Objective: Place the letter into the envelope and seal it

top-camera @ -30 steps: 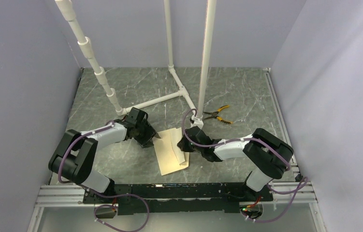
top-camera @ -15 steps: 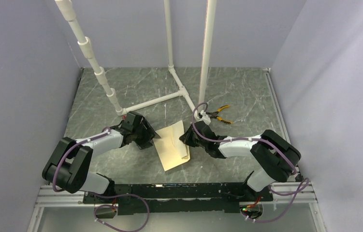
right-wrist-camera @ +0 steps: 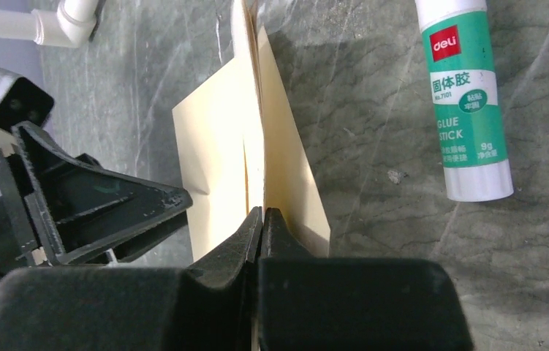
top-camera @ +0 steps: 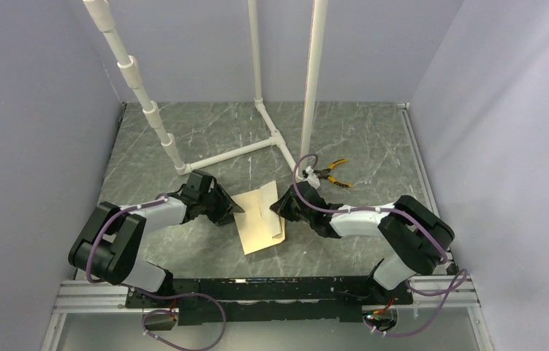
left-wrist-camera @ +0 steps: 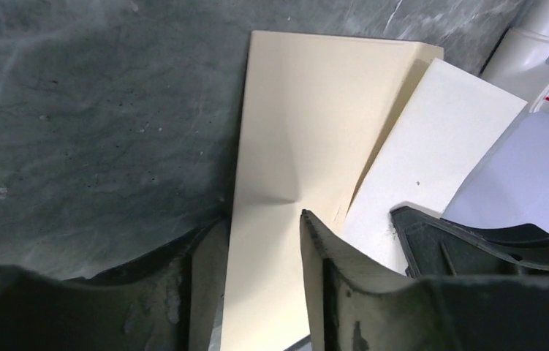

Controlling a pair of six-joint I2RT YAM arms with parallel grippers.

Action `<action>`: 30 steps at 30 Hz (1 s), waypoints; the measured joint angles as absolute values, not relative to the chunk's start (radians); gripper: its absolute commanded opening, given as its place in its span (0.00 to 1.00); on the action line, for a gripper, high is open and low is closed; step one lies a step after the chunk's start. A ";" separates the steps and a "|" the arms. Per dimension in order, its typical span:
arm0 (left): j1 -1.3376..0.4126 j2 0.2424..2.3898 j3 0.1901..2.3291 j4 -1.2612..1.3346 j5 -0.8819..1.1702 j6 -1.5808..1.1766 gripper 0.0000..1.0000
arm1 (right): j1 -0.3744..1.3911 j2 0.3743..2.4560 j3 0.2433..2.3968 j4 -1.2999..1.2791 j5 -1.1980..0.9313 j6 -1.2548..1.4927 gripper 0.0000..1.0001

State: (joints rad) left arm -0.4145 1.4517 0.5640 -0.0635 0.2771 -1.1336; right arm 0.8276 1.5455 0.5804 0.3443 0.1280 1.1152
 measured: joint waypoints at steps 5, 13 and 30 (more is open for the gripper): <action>-0.393 1.463 0.531 -0.015 0.318 -1.148 0.26 | 0.821 1.557 0.580 0.353 0.099 1.128 0.00; -0.387 1.448 0.516 -0.035 0.295 -1.139 0.02 | 0.819 1.576 0.580 0.315 0.093 1.122 0.00; -0.386 1.451 0.506 0.004 0.295 -1.119 0.02 | 0.805 1.639 0.599 0.322 -0.003 1.091 0.00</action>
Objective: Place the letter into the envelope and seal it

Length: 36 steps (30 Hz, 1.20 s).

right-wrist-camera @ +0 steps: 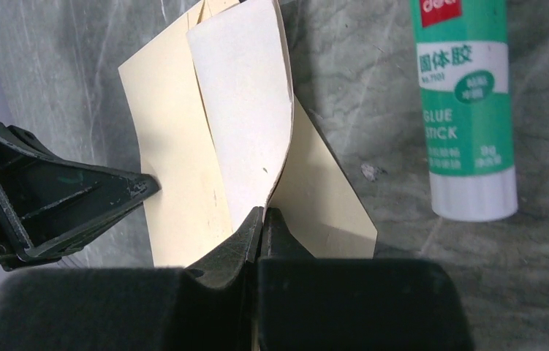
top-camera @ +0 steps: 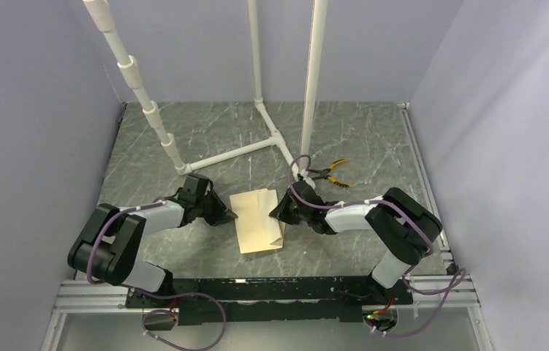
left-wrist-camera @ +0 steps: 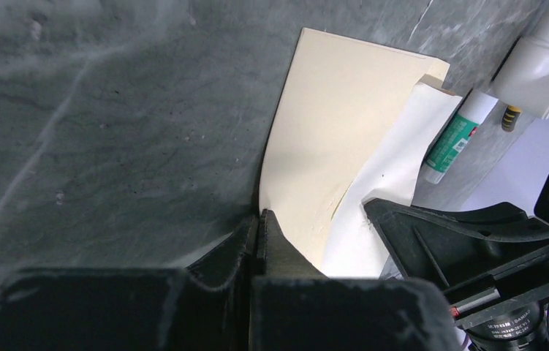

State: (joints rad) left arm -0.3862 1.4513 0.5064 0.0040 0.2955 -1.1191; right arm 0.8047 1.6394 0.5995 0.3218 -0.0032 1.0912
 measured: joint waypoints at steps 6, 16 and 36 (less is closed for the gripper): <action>-0.376 1.450 0.498 0.023 0.294 -1.119 0.17 | 0.794 1.658 0.615 0.332 -0.026 1.081 0.00; -0.387 1.425 0.630 -0.190 0.166 -1.086 0.71 | 0.807 1.666 0.646 0.285 0.003 1.081 0.00; -0.379 1.451 0.603 -0.208 0.231 -1.076 0.27 | 0.819 1.671 0.663 0.263 0.063 1.119 0.00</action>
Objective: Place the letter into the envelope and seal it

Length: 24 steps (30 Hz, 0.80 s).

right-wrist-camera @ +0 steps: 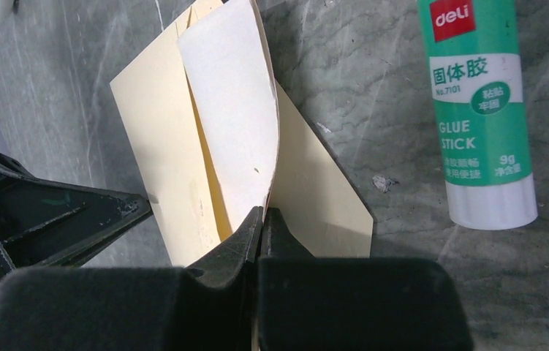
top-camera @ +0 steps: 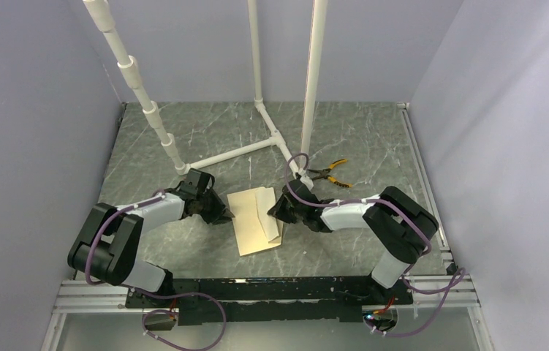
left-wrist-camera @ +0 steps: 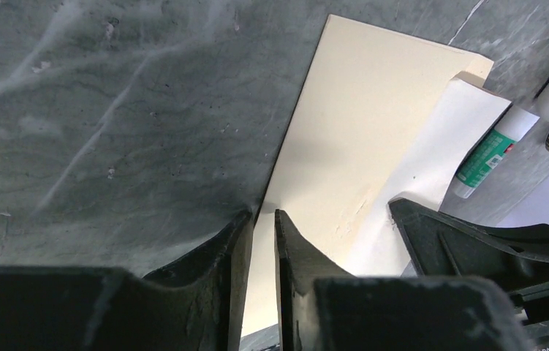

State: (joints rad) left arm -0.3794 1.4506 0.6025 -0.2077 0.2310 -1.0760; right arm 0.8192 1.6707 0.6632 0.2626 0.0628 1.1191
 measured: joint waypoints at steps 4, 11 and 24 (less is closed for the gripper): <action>-0.380 1.451 0.603 -0.204 0.233 -1.078 0.30 | 0.820 1.670 0.662 0.263 0.063 1.122 0.00; -0.381 1.457 0.599 -0.188 0.240 -1.089 0.26 | 0.817 1.676 0.667 0.261 0.035 1.119 0.00; -0.385 1.454 0.567 -0.109 0.227 -1.150 0.25 | 0.813 1.588 0.570 0.263 0.066 1.191 0.00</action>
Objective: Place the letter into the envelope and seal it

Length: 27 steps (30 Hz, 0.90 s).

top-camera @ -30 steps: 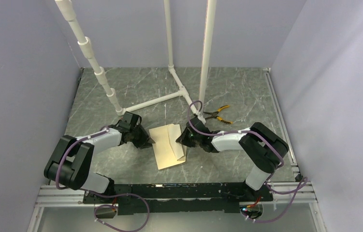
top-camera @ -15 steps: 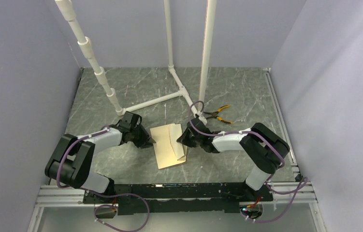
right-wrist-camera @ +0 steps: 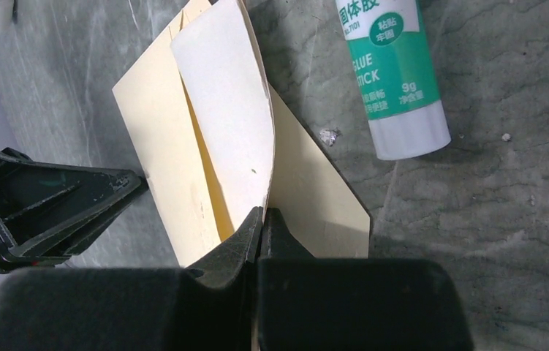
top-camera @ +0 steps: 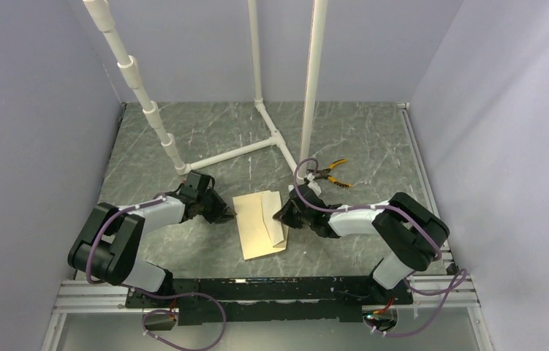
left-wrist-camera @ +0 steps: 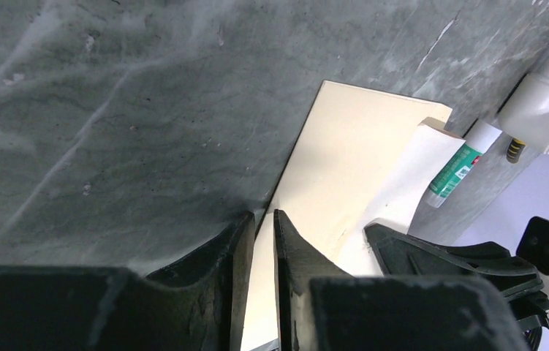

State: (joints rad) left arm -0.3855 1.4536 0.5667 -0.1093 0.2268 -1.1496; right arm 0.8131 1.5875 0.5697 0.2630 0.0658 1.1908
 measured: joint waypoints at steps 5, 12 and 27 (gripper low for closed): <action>-0.388 1.457 0.558 -0.076 0.228 -1.160 0.26 | 0.811 1.613 0.579 0.292 0.029 1.189 0.00; -0.384 1.489 0.574 -0.037 0.229 -1.145 0.27 | 0.805 1.670 0.608 0.350 -0.049 1.152 0.00; -0.383 1.496 0.574 -0.004 0.228 -1.144 0.32 | 0.797 1.686 0.617 0.378 -0.091 1.074 0.00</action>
